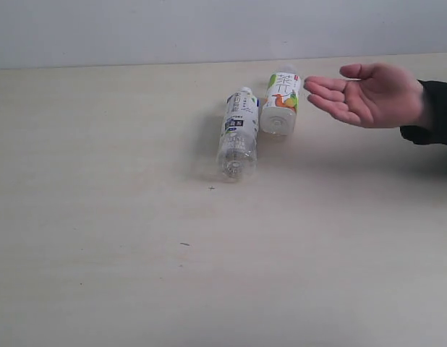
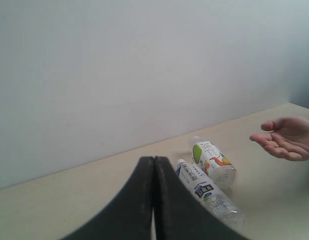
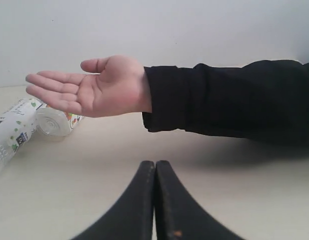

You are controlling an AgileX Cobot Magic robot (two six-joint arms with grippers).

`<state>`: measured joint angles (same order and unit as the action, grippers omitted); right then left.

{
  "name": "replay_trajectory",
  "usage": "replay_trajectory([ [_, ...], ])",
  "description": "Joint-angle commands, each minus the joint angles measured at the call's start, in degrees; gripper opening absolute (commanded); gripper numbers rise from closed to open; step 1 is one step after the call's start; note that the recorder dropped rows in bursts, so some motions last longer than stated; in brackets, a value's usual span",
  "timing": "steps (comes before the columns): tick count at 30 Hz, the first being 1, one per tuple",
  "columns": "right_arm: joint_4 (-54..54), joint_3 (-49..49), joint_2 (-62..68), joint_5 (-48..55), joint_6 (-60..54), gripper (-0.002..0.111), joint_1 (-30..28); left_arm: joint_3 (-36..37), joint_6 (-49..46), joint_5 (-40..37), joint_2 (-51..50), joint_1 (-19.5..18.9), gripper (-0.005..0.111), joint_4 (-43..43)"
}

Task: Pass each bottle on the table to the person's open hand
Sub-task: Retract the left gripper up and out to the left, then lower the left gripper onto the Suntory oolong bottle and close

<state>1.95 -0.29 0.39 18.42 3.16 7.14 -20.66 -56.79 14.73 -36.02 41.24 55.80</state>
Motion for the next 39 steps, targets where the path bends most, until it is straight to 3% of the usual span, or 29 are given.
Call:
replay_trajectory([
  [1, 0.1, 0.3, -0.4, -0.5, 0.0, 0.000, -0.1, 0.2, 0.3, 0.8, 0.3, -0.1, 0.000, 0.5],
  [13, 0.1, 0.3, -0.4, -0.5, 0.0, 0.000, -0.1, 0.2, 0.3, 0.6, 0.3, -0.1, 0.000, 0.5],
  [17, 0.1, 0.3, -0.4, -0.5, 0.0, 0.000, -0.1, -2.1, 5.3, -0.6, -1.6, -0.1, 0.000, 0.7],
  [26, 0.1, 0.3, -0.4, -0.5, 0.0, 0.000, -0.1, -27.7, 5.3, -14.7, -33.2, -0.1, 0.000, 3.4],
  [30, 0.1, 0.3, -0.4, -0.5, 0.0, 0.000, -0.1, -42.6, 6.4, -29.0, -49.6, -0.1, 0.000, 2.0],
  [32, 0.1, 0.3, -0.4, -0.5, 0.0, 0.000, -0.1, -48.6, 9.5, -31.6, -57.7, -0.1, 0.000, -3.0],
  [36, 0.1, 0.3, -0.4, -0.5, 0.0, 0.000, -0.1, -56.7, 26.0, -37.7, -68.5, -2.9, 0.000, -18.7],
  [39, 0.1, 0.3, -0.4, -0.5, 0.0, 0.000, -0.1, -66.7, 53.7, -51.5, -76.4, -6.0, 0.000, -45.1],
])
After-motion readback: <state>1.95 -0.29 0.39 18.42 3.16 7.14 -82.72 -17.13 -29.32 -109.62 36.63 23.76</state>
